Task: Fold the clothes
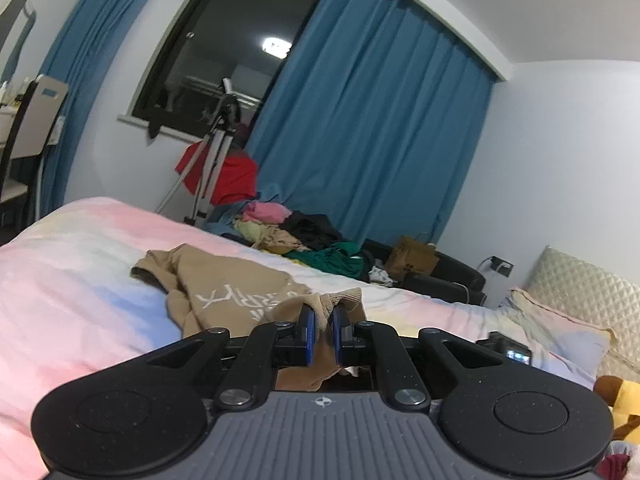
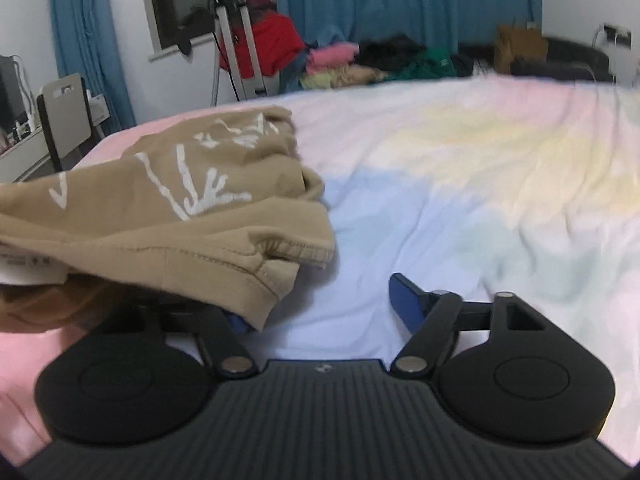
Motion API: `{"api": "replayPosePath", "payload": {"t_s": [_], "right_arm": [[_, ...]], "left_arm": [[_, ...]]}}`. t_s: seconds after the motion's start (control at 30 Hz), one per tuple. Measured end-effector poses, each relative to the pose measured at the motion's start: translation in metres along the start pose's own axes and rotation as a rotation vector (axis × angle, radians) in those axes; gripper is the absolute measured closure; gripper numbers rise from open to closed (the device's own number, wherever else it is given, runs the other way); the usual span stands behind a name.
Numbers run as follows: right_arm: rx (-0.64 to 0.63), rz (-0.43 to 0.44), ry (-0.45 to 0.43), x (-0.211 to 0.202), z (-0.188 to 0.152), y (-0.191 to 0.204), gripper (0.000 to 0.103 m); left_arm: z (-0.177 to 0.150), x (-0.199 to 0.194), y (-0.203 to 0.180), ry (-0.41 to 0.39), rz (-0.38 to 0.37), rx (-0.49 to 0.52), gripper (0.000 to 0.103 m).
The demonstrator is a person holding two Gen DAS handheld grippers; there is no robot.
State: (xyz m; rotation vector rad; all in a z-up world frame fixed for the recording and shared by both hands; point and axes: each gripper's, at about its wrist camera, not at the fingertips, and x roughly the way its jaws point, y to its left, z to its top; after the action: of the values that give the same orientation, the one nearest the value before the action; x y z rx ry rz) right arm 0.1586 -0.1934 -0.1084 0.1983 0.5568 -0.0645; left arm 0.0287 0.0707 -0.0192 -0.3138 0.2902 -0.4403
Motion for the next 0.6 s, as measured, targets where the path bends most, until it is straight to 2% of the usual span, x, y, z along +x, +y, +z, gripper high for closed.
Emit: {"api": "replayPosePath", "payload": {"t_s": [0.03,0.07,0.13,0.23,0.33,0.4,0.5,0.57,0.6], "right_arm": [[0.022,0.009,-0.027,-0.003,0.001,-0.004,0.072],[0.04,0.02,-0.06,-0.005,0.003,-0.006,0.089],[0.039,0.038,-0.149,-0.017,0.009,-0.004,0.096],[0.051,0.097,-0.254,-0.037,0.017,0.0,0.097],[0.026,0.12,-0.291,-0.049,0.021,0.006,0.097],[0.007,0.13,-0.302,-0.053,0.022,0.009,0.097],[0.006,0.145,-0.303,-0.057,0.025,0.008,0.097],[0.013,0.156,-0.306,-0.06,0.026,0.007,0.097],[0.018,0.162,-0.308,-0.062,0.026,0.008,0.097]], "left_arm": [[0.0,0.002,0.001,0.015,0.009,-0.001,0.093],[-0.002,0.005,0.002,0.04,0.025,0.004,0.093],[-0.006,0.013,0.003,0.096,0.062,0.017,0.093],[-0.014,0.025,0.006,0.183,0.12,0.035,0.092],[-0.024,0.034,0.01,0.267,0.175,0.047,0.089],[-0.028,0.037,0.013,0.296,0.181,0.05,0.085],[-0.031,0.039,0.01,0.319,0.172,0.07,0.068],[-0.033,0.038,0.003,0.321,0.159,0.099,0.045],[-0.035,0.038,-0.001,0.32,0.154,0.118,0.042]]}}
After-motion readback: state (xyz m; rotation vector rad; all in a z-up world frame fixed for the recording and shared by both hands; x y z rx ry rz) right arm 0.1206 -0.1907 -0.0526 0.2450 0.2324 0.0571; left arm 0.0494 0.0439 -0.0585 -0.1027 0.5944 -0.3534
